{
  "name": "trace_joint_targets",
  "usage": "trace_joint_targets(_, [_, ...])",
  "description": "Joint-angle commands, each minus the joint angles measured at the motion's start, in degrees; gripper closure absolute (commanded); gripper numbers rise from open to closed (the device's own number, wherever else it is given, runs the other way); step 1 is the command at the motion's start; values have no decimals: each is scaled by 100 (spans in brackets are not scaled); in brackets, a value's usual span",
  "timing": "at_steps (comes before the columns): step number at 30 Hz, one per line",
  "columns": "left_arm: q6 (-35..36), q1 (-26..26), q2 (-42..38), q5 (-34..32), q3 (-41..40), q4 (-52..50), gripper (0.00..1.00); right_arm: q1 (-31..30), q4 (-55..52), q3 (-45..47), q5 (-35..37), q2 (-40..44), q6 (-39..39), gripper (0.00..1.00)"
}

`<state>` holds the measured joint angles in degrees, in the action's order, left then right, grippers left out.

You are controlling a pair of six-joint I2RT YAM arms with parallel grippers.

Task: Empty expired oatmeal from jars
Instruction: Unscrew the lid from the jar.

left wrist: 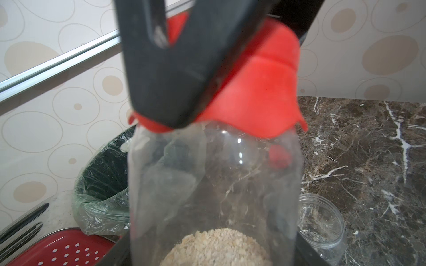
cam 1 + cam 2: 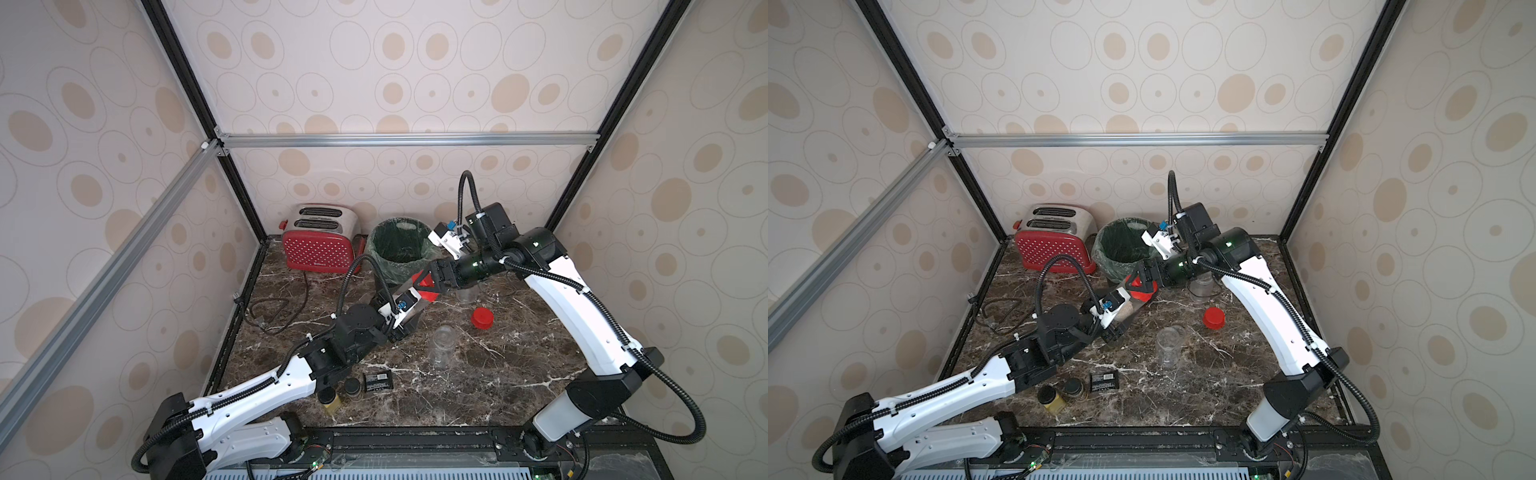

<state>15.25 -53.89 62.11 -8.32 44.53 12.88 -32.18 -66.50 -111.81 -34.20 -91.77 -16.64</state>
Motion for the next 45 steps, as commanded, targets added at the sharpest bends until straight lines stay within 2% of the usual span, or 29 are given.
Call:
trace_joint_targets(1, [182,-32,-60,-76,47,396,42,-8,-144,-239,-10,-91,-16,22])
trace_joint_targets(3, [151,-34,-57,-69,40,371,42,-12,-149,-283,-110,-154,34,28])
trace_joint_targets(5, [120,-32,-61,-56,21,364,42,-16,-152,-362,-238,-224,149,38])
trace_joint_targets(9, [50,-34,-89,18,46,316,42,-60,-82,-571,-458,-289,856,41])
trace_joint_targets(14, [-55,-34,-133,229,124,172,42,-52,202,-605,-1050,-224,2717,46])
trace_joint_targets(18, [-91,-34,-196,345,139,92,42,-47,548,-220,-1613,-59,4005,50])
trace_joint_targets(22, [-144,-33,-249,460,50,199,42,-38,965,207,-1807,87,4764,42])
trace_joint_targets(26, [-171,-30,-263,550,57,179,42,35,1020,166,-1838,78,5048,20])
trace_joint_targets(29, [-131,-33,-279,474,-13,314,42,75,1013,14,-1634,67,4820,0])
trace_joint_targets(32, [-37,-34,-237,341,-74,504,42,75,1053,-204,-1134,89,3863,0])
trace_joint_targets(37, [254,-34,-41,-56,-233,1099,42,74,556,-1104,2,-184,1256,1])
trace_joint_targets(40, [443,-8,77,-211,-310,1443,43,74,81,-1450,327,-332,603,4])
trace_joint_targets(45, [712,3,186,-415,-414,1895,44,68,-232,-1501,519,-310,271,6])
